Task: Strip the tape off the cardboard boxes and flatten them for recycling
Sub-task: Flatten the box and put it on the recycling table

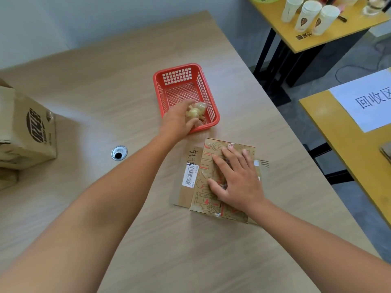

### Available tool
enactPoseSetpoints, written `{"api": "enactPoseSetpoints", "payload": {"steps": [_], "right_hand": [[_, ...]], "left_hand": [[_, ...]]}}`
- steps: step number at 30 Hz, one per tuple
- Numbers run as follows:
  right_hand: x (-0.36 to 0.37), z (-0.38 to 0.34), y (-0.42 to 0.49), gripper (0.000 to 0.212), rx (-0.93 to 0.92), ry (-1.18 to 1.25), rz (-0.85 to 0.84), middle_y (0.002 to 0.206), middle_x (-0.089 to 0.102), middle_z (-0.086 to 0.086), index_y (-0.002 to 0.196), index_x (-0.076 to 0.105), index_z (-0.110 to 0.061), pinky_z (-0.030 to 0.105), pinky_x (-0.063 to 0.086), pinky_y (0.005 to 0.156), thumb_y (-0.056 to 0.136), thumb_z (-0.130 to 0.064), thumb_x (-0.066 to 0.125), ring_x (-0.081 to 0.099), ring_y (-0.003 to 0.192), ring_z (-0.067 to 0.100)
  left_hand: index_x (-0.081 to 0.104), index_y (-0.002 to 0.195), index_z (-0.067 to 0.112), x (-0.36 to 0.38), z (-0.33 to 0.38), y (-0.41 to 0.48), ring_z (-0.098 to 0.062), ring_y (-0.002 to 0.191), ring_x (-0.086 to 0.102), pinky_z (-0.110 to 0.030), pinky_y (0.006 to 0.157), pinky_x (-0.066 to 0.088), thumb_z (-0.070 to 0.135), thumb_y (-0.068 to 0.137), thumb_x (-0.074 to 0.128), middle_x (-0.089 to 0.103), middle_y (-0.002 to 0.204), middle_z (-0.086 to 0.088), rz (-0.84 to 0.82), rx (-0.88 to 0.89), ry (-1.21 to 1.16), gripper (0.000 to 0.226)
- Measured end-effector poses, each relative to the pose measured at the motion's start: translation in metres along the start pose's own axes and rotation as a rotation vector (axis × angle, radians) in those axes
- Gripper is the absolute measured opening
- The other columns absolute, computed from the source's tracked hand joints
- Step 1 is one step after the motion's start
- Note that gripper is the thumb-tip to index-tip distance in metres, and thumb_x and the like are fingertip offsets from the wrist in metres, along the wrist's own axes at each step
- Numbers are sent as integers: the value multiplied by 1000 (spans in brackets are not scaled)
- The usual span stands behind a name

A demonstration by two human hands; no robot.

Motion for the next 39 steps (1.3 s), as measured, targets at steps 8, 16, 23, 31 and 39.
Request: {"api": "enactPoseSetpoints", "payload": {"steps": [8,16,23,31,39], "right_hand": [[-20,14,-9,41,139,117,249,130,54,9,118,66,-13,51,38,104,90,-41,54,47,122,33],[-2,-6,-51,37,365,376,56,132,45,7,124,62,-12,34,35,108,91,-29,65,39,121,27],[37,-105,-141,55,406,700,-242,149,22,-3,138,54,-44,35,35,119,90,-32,76,33,142,12],[64,-218,-201,67,315,732,-437,161,30,1,156,35,-43,37,33,119,98,-30,67,30,150,16],[68,-245,-188,65,240,700,-511,157,38,0,156,37,-34,42,34,121,99,-26,67,38,143,10]], "left_hand": [[60,132,21,-13,10,-101,-9,108,58,-42,96,54,36,97,64,55,130,6,123,-65,-319,38],[37,157,28,43,7,-261,-10,144,36,-30,121,29,29,100,63,38,155,1,-70,-246,-417,62],[37,151,29,-5,-52,-378,-8,133,45,-32,105,44,48,92,68,43,149,9,13,-368,-243,70],[21,157,25,-36,-111,-488,-14,142,34,-29,108,34,59,76,80,32,157,3,-26,-452,-169,106],[17,157,26,-47,-122,-504,-26,129,53,-37,100,46,57,78,69,39,154,-1,-40,-508,-120,99]]}}
Point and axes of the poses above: each hand's wrist, its own y-axis towards the middle knuckle, its own x-axis out of the palm, z = x × y, the point moved 9 cm from there along y, towards the middle knuckle
